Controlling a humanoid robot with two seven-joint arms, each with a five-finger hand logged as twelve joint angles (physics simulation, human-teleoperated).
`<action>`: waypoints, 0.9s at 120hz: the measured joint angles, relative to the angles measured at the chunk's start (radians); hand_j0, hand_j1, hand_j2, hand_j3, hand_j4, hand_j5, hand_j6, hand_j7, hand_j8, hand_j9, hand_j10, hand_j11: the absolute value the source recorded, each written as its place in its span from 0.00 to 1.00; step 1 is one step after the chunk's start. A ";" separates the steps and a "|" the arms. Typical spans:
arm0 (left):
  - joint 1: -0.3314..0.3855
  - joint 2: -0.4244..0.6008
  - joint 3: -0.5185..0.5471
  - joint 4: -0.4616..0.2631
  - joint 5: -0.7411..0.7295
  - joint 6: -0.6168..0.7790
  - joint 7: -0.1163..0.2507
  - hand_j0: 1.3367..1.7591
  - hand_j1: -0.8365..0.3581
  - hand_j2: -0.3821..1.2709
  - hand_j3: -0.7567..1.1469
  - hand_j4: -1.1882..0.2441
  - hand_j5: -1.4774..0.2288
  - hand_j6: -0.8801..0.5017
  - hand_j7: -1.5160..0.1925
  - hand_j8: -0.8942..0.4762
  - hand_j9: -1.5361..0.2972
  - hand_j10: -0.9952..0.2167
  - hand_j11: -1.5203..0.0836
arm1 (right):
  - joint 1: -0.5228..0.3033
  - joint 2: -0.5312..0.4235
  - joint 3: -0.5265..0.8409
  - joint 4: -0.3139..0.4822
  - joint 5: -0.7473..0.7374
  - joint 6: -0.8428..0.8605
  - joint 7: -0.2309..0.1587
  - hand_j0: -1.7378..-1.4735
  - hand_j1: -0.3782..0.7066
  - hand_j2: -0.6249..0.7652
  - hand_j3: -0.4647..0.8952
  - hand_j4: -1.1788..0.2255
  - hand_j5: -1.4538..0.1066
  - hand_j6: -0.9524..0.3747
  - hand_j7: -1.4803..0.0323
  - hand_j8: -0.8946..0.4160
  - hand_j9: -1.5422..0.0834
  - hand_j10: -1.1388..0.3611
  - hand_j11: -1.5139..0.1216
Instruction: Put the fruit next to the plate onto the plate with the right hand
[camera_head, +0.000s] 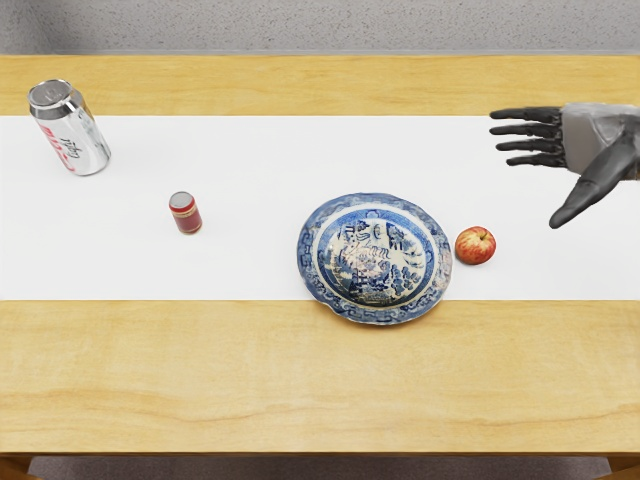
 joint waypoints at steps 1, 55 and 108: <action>0.000 0.000 0.000 0.000 0.000 0.000 0.000 0.76 0.74 0.26 0.40 0.66 0.68 0.46 0.70 0.47 0.66 0.62 0.75 | 0.002 0.002 0.000 0.003 -0.006 0.000 -0.001 0.30 0.07 0.44 0.34 0.81 0.90 0.69 0.95 0.65 0.92 0.73 0.90; 0.000 0.000 0.000 0.000 0.000 0.000 0.000 0.76 0.74 0.26 0.40 0.66 0.68 0.46 0.70 0.47 0.66 0.62 0.75 | 0.027 0.069 -0.001 0.255 -0.562 -0.282 -0.324 0.30 0.07 0.44 0.34 0.81 0.90 0.68 0.94 0.65 0.92 0.73 0.89; 0.000 0.000 0.000 0.000 0.000 0.000 0.000 0.76 0.74 0.26 0.40 0.66 0.68 0.46 0.70 0.47 0.66 0.62 0.75 | -0.155 0.309 -0.082 0.187 -0.860 -0.788 -0.337 0.30 0.08 0.44 0.34 0.80 0.89 0.68 0.94 0.64 0.91 0.73 0.89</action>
